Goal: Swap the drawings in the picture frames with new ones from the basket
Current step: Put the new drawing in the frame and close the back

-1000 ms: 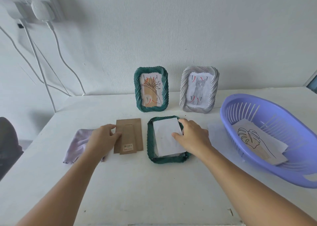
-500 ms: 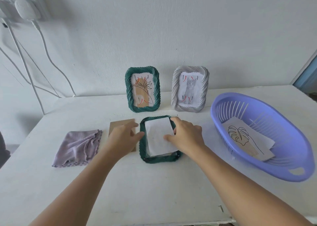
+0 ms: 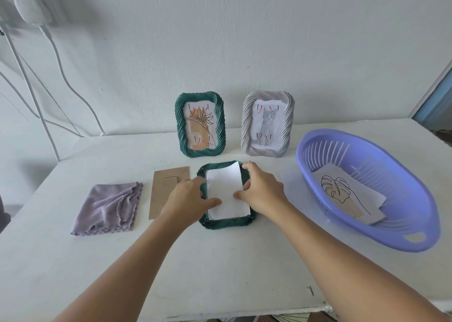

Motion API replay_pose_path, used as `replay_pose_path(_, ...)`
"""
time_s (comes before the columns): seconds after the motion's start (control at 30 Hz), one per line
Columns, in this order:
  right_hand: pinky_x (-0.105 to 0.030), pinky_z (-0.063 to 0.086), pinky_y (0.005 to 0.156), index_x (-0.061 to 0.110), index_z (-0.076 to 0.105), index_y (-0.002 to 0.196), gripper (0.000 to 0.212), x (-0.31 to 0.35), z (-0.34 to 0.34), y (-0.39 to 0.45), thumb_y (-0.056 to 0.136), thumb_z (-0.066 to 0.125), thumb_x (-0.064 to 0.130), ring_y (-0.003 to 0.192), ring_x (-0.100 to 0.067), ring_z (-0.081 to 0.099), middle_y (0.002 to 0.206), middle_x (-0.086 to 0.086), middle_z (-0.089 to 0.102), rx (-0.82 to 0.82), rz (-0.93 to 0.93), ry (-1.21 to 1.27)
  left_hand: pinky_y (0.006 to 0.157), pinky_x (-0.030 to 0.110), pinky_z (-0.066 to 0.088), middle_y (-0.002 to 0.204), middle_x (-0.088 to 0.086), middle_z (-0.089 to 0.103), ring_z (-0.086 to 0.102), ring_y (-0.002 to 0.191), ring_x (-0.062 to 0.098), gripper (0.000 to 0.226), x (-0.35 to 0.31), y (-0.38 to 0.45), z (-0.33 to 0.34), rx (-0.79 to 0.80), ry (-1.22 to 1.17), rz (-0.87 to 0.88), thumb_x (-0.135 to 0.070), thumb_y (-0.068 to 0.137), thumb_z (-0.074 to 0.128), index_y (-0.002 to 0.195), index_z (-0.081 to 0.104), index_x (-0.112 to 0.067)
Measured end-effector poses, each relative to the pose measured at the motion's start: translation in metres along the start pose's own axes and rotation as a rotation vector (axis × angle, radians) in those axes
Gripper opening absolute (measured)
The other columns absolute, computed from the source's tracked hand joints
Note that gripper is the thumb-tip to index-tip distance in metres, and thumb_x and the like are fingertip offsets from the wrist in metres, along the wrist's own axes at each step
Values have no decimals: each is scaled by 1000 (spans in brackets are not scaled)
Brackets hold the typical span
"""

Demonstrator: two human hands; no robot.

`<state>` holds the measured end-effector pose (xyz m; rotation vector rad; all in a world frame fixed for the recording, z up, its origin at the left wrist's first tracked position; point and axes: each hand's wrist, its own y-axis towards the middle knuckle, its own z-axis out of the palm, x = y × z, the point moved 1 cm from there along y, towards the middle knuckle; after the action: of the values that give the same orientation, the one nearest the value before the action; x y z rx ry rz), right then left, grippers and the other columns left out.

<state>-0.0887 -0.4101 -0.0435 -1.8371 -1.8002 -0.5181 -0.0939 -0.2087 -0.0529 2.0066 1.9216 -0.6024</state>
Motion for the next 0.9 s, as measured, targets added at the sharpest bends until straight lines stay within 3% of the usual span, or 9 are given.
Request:
replay_pose_path(0.13, -42, 48, 98, 41, 50, 138, 56, -3, 0, 0, 87, 72, 34, 94, -13, 64, 84, 13, 68, -7, -10, 261, 63, 29, 48, 83, -8, 65, 62, 80, 10, 65, 3, 0, -1, -43, -81, -13, -55, 84, 74, 137, 53, -22)
replay_pose_path(0.23, -22, 49, 77, 47, 52, 140, 55, -3, -3, 1, 91, 71, 32, 80, -5, 63, 76, 12, 65, -49, -66, 434, 65, 27, 48, 92, -15, 67, 63, 86, 4, 85, 4, 1, -2, -66, -239, -35, -63, 87, 67, 155, 33, -26)
replay_pose_path(0.3, -14, 46, 68, 51, 50, 140, 58, -3, -5, 2, 91, 72, 28, 72, -4, 60, 69, 13, 59, -51, -90, 582, 66, 28, 50, 99, -13, 70, 66, 90, 10, 89, 4, 4, -6, -46, -409, -64, -61, 88, 67, 159, 21, -33)
replay_pose_path(0.37, -13, 45, 67, 54, 48, 141, 61, -4, -6, 3, 92, 72, 26, 71, -6, 57, 71, 9, 59, -56, -114, 663, 67, 27, 51, 96, 0, 73, 69, 85, 12, 88, 4, 8, -8, -8, -605, -74, -49, 90, 71, 159, 17, -41)
replay_pose_path(0.43, -21, 49, 75, 55, 46, 143, 64, -5, -5, 2, 93, 72, 24, 76, -13, 61, 81, -2, 66, -56, -130, 681, 68, 33, 49, 93, 12, 71, 63, 76, 15, 83, 3, 8, -11, 0, -713, -56, -37, 92, 74, 156, 22, -49)
replay_pose_path(0.5, -26, 50, 83, 53, 47, 144, 64, -8, -4, 0, 95, 70, 19, 79, -13, 62, 92, -8, 71, -51, -151, 652, 65, 35, 46, 88, 12, 70, 58, 72, 18, 75, 3, 8, -12, -28, -704, -31, -31, 93, 73, 151, 30, -55)
replay_pose_path(0.67, -9, 41, 83, 37, 68, 130, 38, -14, 0, -5, 97, 68, 18, 70, 3, 54, 87, 10, 66, -24, -214, 421, 52, 14, 40, 78, -4, 61, 53, 63, 7, 47, 9, 8, -6, -106, -428, 70, -34, 95, 69, 133, 55, -57)
replay_pose_path(0.77, -5, 40, 83, 31, 71, 129, 33, -16, 2, -4, 97, 67, 22, 84, 5, 60, 105, 12, 74, -8, -193, 323, 54, 11, 40, 77, -9, 60, 55, 67, 1, 34, 10, 7, -2, -147, -307, 103, -34, 93, 71, 124, 69, -47)
replay_pose_path(0.9, -16, 43, 97, 36, 69, 130, 34, -19, 3, -3, 97, 66, 29, 102, 0, 64, 114, 17, 73, -2, -193, 174, 60, 10, 42, 74, -10, 58, 55, 71, -4, 33, 11, 8, 0, -161, -244, 139, -35, 91, 74, 124, 72, -38)
